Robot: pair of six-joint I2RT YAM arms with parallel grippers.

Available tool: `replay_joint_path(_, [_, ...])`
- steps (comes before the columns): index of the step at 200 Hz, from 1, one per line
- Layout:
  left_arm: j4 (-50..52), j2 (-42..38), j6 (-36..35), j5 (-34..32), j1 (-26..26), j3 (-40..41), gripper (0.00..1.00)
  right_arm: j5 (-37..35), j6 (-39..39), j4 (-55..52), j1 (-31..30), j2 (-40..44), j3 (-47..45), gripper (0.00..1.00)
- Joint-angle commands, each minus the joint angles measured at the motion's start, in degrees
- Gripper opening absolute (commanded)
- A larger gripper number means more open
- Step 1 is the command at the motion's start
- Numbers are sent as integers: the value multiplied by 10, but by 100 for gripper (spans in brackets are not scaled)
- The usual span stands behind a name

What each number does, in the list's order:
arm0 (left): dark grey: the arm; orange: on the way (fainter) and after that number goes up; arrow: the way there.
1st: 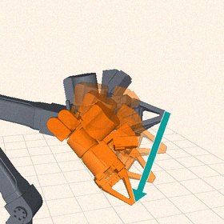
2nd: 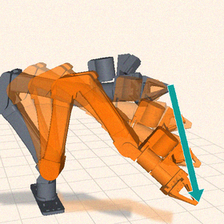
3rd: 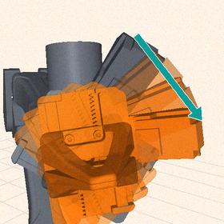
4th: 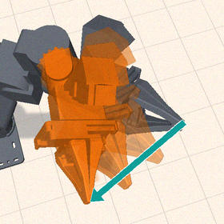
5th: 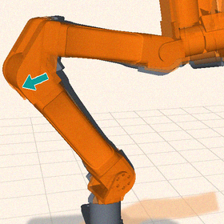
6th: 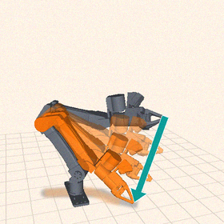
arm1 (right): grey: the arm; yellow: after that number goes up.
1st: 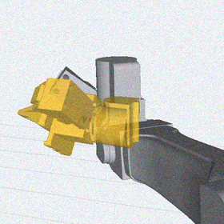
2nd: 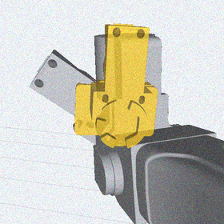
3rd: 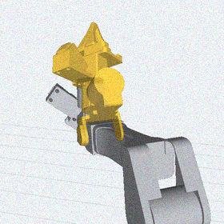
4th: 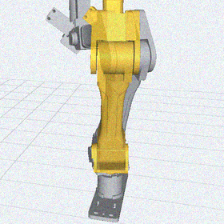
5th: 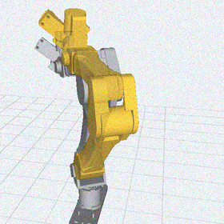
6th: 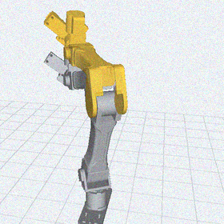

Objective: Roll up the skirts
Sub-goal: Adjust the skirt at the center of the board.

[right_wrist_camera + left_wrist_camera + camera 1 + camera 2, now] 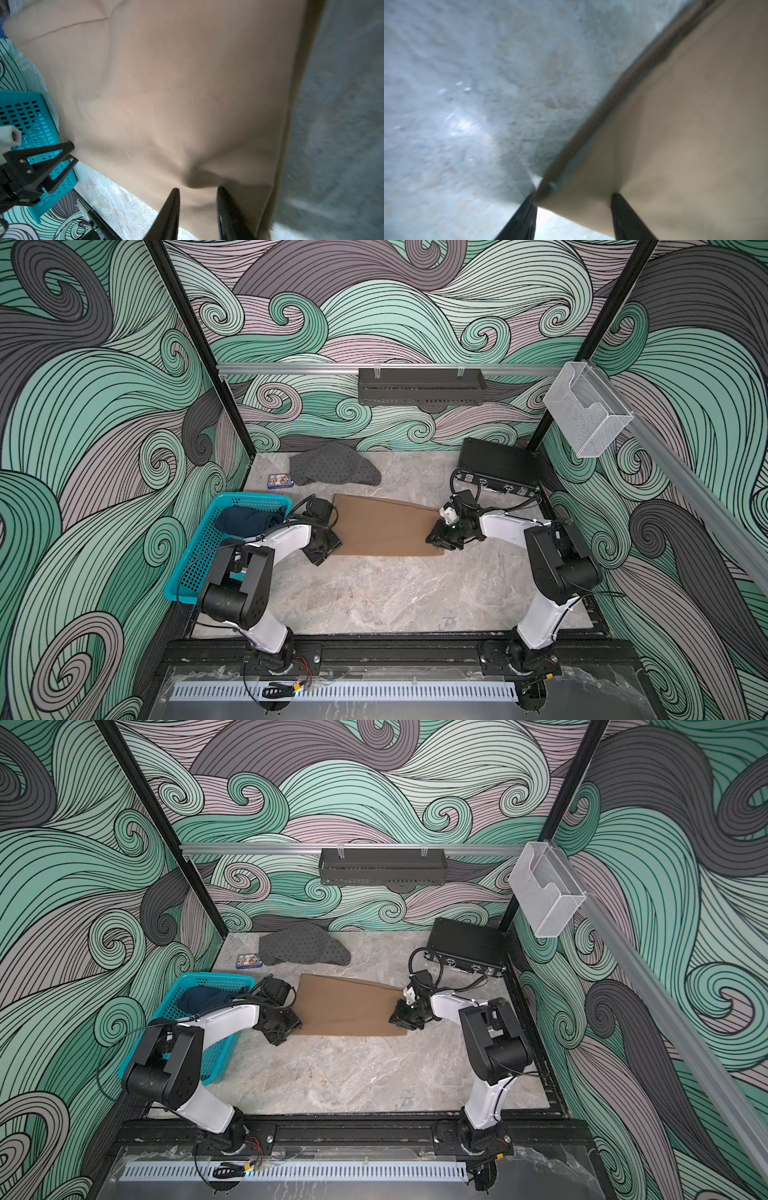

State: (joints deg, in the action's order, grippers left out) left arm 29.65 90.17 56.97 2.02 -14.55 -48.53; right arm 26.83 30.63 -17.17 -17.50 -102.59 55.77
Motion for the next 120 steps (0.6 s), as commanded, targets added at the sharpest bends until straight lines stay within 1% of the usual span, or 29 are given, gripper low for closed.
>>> replay_joint_path(1, [45, -31, 2, -18, 1, -27, 61, -45, 2, -37, 14, 10, -28, 37])
replay_joint_path(13, [68, -29, -19, -10, 1, -73, 62, -43, 1, -37, 13, 29, -32, 40])
replay_joint_path(16, [73, -26, -26, -6, 0, -87, 62, -41, 3, -23, 14, 34, -35, 41])
replay_joint_path(30, [89, -2, -53, 14, 0, -151, 62, -31, 11, -13, 14, 61, -42, 44])
replay_joint_path(36, [84, 12, -72, 33, -1, -179, 62, -22, 16, -9, 15, 73, -43, 47])
replay_joint_path(49, [93, 55, -93, 48, -6, -244, 60, -15, 31, 1, 15, 96, -43, 52])
replay_joint_path(61, [102, 104, -113, 71, -9, -305, 59, -27, 36, 6, 16, 109, -37, 57])
replay_joint_path(83, [118, 188, -144, 97, -15, -395, 54, -62, 32, -14, 37, 119, -33, 61])
replay_joint_path(105, [125, 251, -163, 112, -21, -453, 52, -100, 42, 4, 59, 160, -83, 80])
replay_joint_path(120, [133, 289, -171, 117, -20, -482, 52, -102, 49, 22, 72, 193, -119, 84])
